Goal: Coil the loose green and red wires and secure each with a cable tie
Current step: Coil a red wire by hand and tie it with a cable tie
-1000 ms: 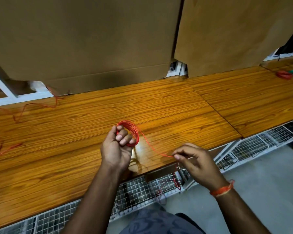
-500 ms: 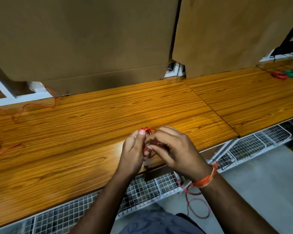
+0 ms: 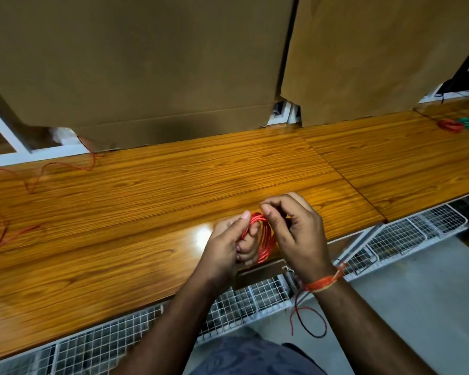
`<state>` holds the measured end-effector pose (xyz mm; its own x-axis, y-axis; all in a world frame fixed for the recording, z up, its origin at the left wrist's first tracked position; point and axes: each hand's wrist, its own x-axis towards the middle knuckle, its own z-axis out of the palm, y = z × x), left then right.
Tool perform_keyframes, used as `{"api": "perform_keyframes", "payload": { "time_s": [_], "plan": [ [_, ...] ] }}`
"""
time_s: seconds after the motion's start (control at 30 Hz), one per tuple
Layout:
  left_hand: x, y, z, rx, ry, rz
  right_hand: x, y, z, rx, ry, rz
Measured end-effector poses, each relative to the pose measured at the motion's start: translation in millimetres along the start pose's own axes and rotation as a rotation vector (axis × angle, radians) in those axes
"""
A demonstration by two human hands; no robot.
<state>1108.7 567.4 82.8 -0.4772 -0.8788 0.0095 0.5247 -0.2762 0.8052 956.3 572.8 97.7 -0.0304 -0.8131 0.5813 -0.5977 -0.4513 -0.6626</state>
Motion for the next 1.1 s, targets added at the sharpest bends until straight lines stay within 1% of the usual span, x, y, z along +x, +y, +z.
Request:
{"api": "perform_keyframes", "payload": {
  "time_s": [0.17, 0.27, 0.33, 0.43, 0.6, 0.67, 0.83, 0.9, 0.97, 1.1],
  "plan": [
    [0.4, -0.2, 6.9, -0.017, 0.010, 0.012, -9.3, -0.3, 11.2, -0.036, 0.040, 0.103],
    [-0.3, -0.8, 9.4, -0.030, 0.009, 0.029, -15.4, -1.3, 18.8, 0.000, 0.052, 0.153],
    [-0.6, -1.6, 10.8, -0.040, 0.017, 0.031, -17.8, -4.1, 20.9, -0.004, 0.092, 0.145],
    [-0.4, -2.3, 9.6, 0.001, 0.039, 0.027, -19.4, -8.8, 24.9, -0.098, 0.163, 0.115],
    [1.2, -2.8, 8.7, 0.096, 0.064, 0.012, -19.0, 2.1, 29.9, -0.198, 0.206, 0.104],
    [1.9, -1.7, 9.2, 0.138, 0.072, 0.006, -17.9, 6.5, 28.6, -0.157, 0.186, 0.119],
    [3.2, 4.5, 6.6, 0.180, 0.038, -0.014, -16.1, 7.6, 24.4, 0.044, 0.097, 0.210],
    [3.6, 4.2, 8.1, 0.121, 0.028, -0.052, -16.3, 6.8, 22.2, 0.088, 0.077, 0.217],
    [5.1, 1.6, 8.7, -0.013, 0.014, -0.123, -17.5, 6.7, 18.6, 0.113, 0.072, 0.216],
    [9.0, -2.1, 7.9, -0.268, -0.095, -0.286, -18.3, 6.7, 9.4, 0.114, 0.073, 0.187]
  ]
}}
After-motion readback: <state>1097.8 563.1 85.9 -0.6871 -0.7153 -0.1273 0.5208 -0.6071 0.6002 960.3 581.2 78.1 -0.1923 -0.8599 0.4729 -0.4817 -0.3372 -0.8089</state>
